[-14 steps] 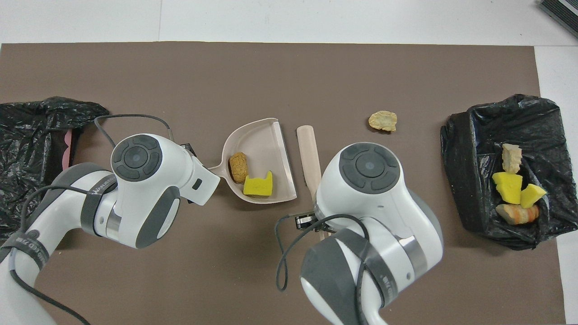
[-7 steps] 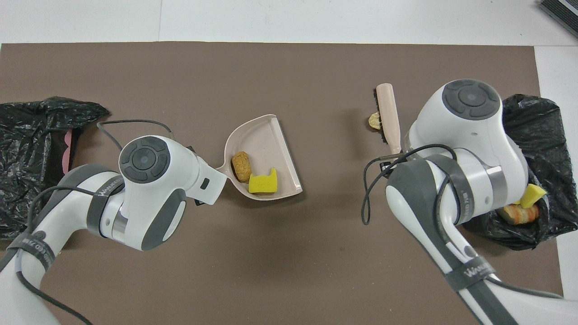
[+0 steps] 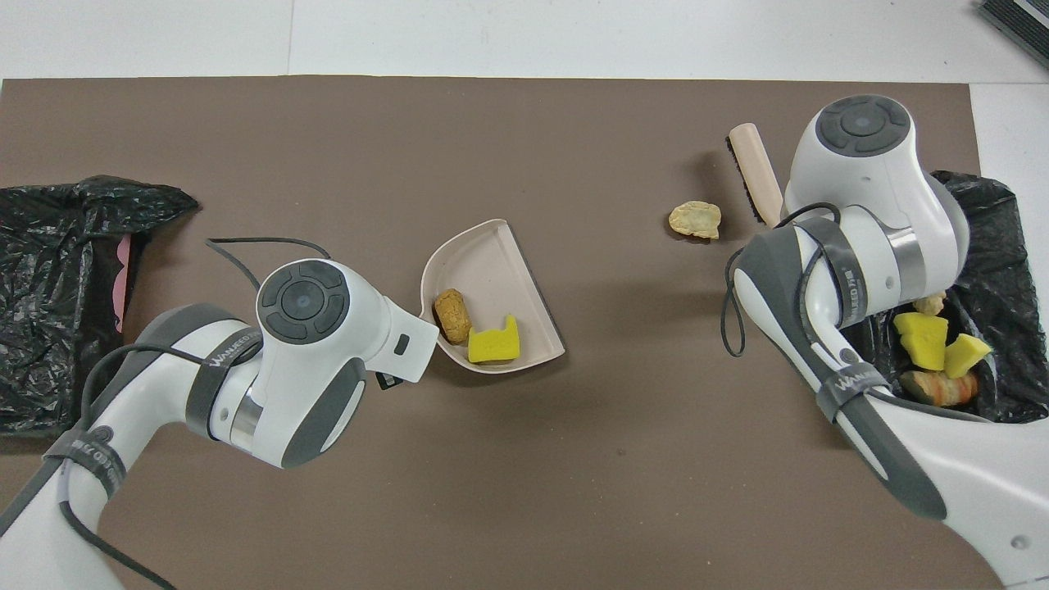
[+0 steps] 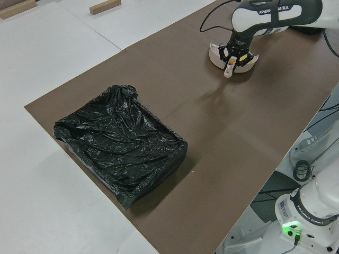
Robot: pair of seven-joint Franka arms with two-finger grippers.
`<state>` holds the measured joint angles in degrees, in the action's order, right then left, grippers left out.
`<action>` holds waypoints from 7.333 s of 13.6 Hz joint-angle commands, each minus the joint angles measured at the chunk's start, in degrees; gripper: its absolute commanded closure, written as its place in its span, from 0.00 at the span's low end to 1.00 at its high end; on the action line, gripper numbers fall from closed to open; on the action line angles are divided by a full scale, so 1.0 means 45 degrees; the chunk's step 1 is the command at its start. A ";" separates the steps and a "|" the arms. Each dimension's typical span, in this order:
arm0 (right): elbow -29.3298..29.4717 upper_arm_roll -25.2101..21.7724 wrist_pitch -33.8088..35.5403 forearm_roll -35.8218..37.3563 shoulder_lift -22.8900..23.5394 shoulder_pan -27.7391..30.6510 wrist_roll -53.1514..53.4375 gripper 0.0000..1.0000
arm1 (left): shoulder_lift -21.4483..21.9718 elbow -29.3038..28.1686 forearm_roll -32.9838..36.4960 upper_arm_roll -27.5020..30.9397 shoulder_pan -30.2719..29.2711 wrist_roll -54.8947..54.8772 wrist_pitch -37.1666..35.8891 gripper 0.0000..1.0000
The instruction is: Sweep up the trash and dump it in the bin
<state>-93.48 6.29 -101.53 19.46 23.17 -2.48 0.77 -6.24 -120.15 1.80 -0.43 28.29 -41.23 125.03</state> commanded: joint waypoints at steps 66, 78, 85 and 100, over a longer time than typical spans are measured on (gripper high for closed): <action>-0.5263 0.0731 -0.4214 -0.8054 -0.3000 -0.8925 1.1078 0.37 | -0.0044 0.4365 0.9945 0.0447 -1.1230 -1.1472 -0.1363 1.00; -0.2433 0.0575 -0.3611 -0.5637 -0.4387 -0.3064 1.0321 0.00 | 0.1581 0.3829 1.3507 0.0349 -0.9826 -1.0585 -0.2095 1.00; 0.1668 0.0477 0.2046 -0.4012 -0.4504 -0.0974 0.5750 0.00 | 0.1698 0.3829 1.0607 0.0231 -0.7227 -0.6800 -0.5554 1.00; 0.2219 -0.1066 0.4673 -0.4070 -0.5677 -0.0367 0.4148 0.00 | 0.2206 0.3672 0.1443 0.0017 -0.3714 0.5033 -0.8118 1.00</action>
<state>-83.36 2.06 -80.95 1.60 -2.48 -4.94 22.82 1.53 -101.78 12.13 -1.22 8.13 -24.46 87.95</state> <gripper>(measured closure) 0.000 0.687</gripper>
